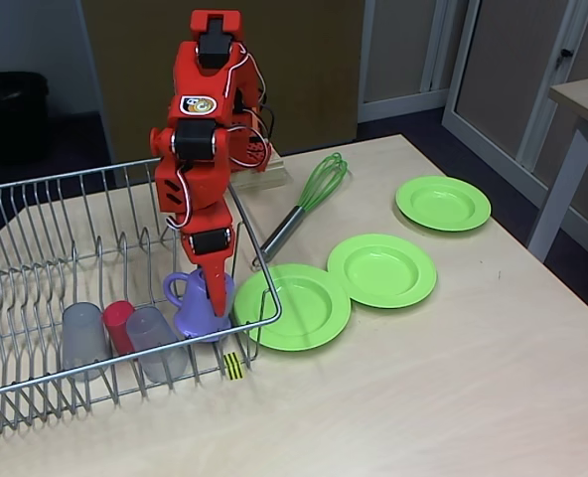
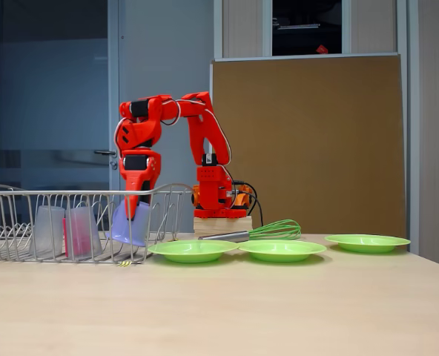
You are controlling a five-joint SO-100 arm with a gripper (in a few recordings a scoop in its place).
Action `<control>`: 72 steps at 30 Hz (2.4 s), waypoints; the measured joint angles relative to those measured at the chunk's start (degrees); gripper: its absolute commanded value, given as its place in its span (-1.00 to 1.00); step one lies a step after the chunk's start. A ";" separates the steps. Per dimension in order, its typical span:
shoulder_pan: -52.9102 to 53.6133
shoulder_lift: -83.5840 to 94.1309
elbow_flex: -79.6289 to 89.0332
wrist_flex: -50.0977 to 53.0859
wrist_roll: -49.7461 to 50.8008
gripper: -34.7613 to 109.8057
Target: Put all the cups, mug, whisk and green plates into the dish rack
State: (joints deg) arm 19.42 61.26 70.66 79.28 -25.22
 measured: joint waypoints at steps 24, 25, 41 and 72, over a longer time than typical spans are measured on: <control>0.88 -6.94 -15.56 8.53 -6.24 0.05; 0.79 -6.94 -15.64 9.49 -6.24 0.05; -1.23 11.69 -12.30 13.10 -11.07 -0.14; -39.11 67.59 79.01 -25.14 17.14 -0.41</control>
State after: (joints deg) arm -19.69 128.85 149.68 54.14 -8.09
